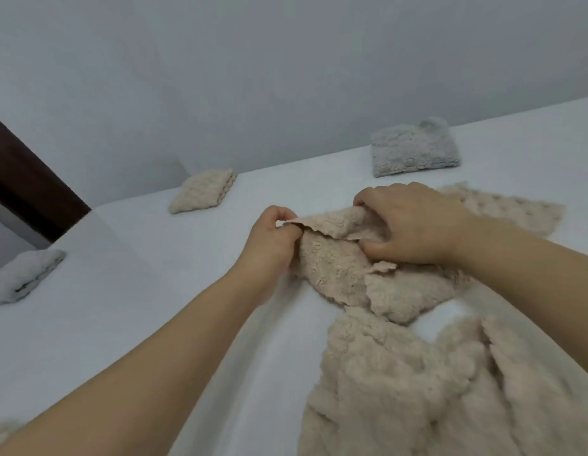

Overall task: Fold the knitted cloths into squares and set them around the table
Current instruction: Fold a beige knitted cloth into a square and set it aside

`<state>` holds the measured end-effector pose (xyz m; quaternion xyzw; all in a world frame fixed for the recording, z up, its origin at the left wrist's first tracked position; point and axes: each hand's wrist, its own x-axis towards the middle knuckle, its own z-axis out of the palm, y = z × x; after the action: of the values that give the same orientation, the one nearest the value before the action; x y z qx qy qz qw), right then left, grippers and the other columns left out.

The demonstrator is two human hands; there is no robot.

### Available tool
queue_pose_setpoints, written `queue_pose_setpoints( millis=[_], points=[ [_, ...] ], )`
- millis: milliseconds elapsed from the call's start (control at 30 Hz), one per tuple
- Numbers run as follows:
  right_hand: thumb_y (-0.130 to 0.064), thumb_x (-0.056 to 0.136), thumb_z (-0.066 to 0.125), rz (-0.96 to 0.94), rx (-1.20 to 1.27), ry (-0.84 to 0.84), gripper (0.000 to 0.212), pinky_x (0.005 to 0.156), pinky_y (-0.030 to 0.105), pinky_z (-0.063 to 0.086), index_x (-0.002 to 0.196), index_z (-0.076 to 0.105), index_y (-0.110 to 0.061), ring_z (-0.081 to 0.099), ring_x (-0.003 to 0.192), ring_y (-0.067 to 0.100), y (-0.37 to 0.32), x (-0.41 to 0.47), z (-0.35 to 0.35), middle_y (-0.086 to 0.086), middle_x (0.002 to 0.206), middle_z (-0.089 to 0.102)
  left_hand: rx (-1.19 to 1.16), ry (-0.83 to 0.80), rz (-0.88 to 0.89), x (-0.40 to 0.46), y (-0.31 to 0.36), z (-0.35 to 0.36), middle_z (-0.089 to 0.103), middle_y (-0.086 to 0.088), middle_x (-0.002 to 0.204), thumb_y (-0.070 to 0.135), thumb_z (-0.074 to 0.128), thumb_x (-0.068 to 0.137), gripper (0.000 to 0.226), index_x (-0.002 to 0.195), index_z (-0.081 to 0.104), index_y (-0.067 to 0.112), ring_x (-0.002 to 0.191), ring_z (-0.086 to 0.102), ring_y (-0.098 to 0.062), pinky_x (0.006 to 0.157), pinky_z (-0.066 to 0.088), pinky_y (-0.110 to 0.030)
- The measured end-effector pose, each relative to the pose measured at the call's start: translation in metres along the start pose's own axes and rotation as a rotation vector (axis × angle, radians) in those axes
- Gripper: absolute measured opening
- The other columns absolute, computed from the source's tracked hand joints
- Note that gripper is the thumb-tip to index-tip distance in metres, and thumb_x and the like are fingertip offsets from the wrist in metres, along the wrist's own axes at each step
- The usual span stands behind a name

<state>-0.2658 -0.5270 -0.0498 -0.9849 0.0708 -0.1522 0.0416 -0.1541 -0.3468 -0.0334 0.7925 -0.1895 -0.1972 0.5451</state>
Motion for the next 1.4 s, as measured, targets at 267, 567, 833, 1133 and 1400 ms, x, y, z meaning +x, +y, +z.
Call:
queue_pose_setpoints(
  millis=[267,567,833,1133,1400],
  points=[
    [-0.056,0.080,0.056,0.118,-0.094,0.165,0.062,0.084,0.040,0.039,0.128,0.039,-0.021,0.049,0.108,0.027,-0.119,0.005,-0.015,0.002,0.116,0.053,0.013,0.142,0.318,-0.066,0.037,-0.073,0.060,-0.002,0.081,0.016,0.046,0.099,0.016,0.086,0.056,0.018,0.070,0.056,-0.019,0.057,0.046,-0.027],
    [-0.011,0.084,0.042,0.203,0.287,0.381,0.012,0.061,0.036,0.035,0.096,0.043,-0.015,0.049,0.078,0.029,-0.236,-0.004,-0.099,0.005,0.087,0.053,0.303,0.175,0.637,-0.180,0.108,-0.188,0.050,0.008,0.059,0.032,0.056,0.095,0.022,0.088,0.061,0.012,0.045,0.042,-0.008,0.044,0.035,-0.020],
    [-0.007,0.091,0.038,0.166,0.413,0.175,0.032,0.059,0.026,0.044,0.103,0.065,-0.018,0.057,0.069,0.017,-0.283,-0.013,-0.154,-0.001,0.099,0.064,0.108,0.248,0.543,-0.211,0.112,-0.252,0.047,-0.008,0.069,0.033,0.062,0.096,0.033,0.085,0.062,0.002,0.045,0.040,-0.013,0.043,0.033,-0.018],
    [-0.062,0.083,0.058,0.072,0.906,-0.364,0.052,0.087,0.041,0.056,0.115,0.061,-0.021,0.065,0.098,0.019,-0.343,-0.055,-0.153,-0.001,0.112,0.065,0.152,0.213,0.473,-0.227,0.114,-0.265,0.064,-0.015,0.073,0.030,0.074,0.086,0.038,0.091,0.070,-0.007,0.062,0.061,-0.022,0.064,0.052,-0.033],
    [-0.045,0.088,0.062,0.112,0.667,-0.312,0.036,0.084,0.036,0.057,0.107,0.068,-0.015,0.066,0.096,0.016,-0.353,-0.074,-0.165,-0.002,0.105,0.071,0.171,0.193,0.455,-0.249,0.120,-0.265,0.052,-0.009,0.067,0.029,0.078,0.081,0.023,0.085,0.071,0.008,0.049,0.048,-0.018,0.052,0.041,-0.025]
  ],
)
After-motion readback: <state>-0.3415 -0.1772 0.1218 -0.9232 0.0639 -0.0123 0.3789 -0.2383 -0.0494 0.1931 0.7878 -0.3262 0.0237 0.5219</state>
